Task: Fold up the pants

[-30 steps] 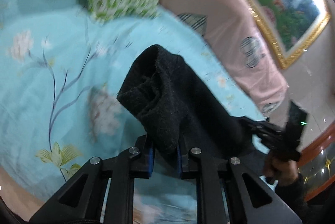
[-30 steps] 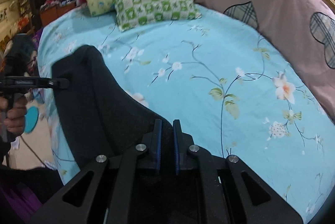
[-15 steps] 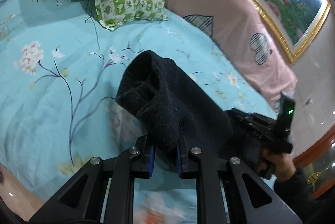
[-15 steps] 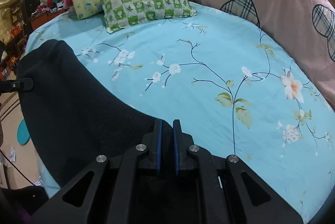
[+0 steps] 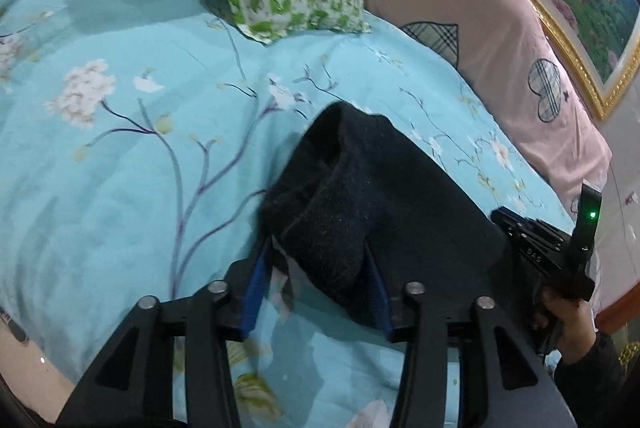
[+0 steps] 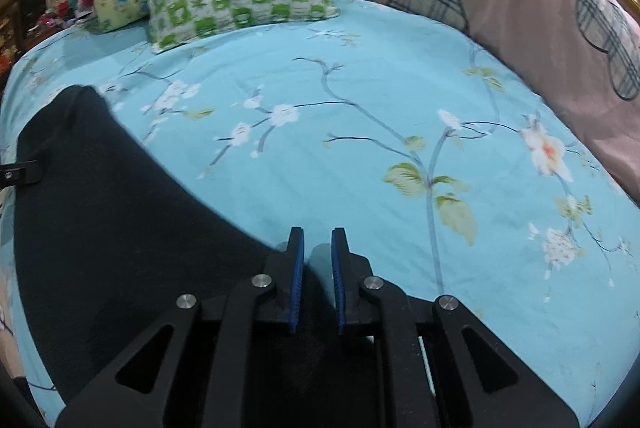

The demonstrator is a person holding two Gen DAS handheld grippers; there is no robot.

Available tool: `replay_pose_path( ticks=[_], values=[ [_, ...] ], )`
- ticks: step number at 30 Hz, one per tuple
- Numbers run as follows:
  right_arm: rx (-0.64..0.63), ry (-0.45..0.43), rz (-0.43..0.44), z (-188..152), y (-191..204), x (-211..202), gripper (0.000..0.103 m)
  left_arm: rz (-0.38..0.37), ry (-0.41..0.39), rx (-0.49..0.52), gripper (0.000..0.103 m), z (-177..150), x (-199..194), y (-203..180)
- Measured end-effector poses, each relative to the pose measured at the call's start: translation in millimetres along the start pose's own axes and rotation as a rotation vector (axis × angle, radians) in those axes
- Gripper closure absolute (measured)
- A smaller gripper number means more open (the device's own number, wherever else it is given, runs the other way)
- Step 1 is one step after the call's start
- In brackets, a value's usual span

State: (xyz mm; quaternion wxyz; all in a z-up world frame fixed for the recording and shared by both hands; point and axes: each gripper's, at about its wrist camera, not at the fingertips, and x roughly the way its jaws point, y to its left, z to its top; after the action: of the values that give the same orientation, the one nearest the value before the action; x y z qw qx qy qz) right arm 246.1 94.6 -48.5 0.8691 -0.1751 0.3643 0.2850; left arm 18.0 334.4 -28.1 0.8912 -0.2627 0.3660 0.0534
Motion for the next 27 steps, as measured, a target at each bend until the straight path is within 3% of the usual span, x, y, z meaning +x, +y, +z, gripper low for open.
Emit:
replay_pose_path(
  ticks=[2, 5, 6, 8, 9, 10, 17, 27],
  values=[
    [0.031, 0.018, -0.025, 2, -9, -2, 0.087, 0.007, -0.010, -0.011, 0.055, 3, -7, 1],
    [0.080, 0.023, 0.004, 1, -22, -13, 0.086, 0.028, -0.061, -0.030, 0.049, 8, -25, 1],
    [0.086, 0.024, 0.008, 0, -24, -17, 0.081, 0.028, -0.072, -0.038, 0.048, 9, -30, 1],
    [0.099, 0.015, 0.022, -2, -28, -27, 0.056, 0.011, -0.086, -0.054, 0.047, 13, -39, 1],
    [0.107, 0.004, 0.033, -4, -30, -34, 0.039, 0.002, -0.088, -0.057, 0.047, 14, -42, -1],
    [0.112, -0.008, 0.038, -6, -32, -39, 0.035, -0.004, -0.091, -0.056, 0.047, 15, -45, -3],
    [0.145, -0.048, 0.061, -16, -42, -80, 0.035, -0.056, -0.082, 0.021, 0.046, 18, -49, -43],
    [0.247, -0.081, 0.042, -48, -64, -126, 0.034, -0.141, 0.001, 0.169, 0.043, -1, -28, -106]
  ],
)
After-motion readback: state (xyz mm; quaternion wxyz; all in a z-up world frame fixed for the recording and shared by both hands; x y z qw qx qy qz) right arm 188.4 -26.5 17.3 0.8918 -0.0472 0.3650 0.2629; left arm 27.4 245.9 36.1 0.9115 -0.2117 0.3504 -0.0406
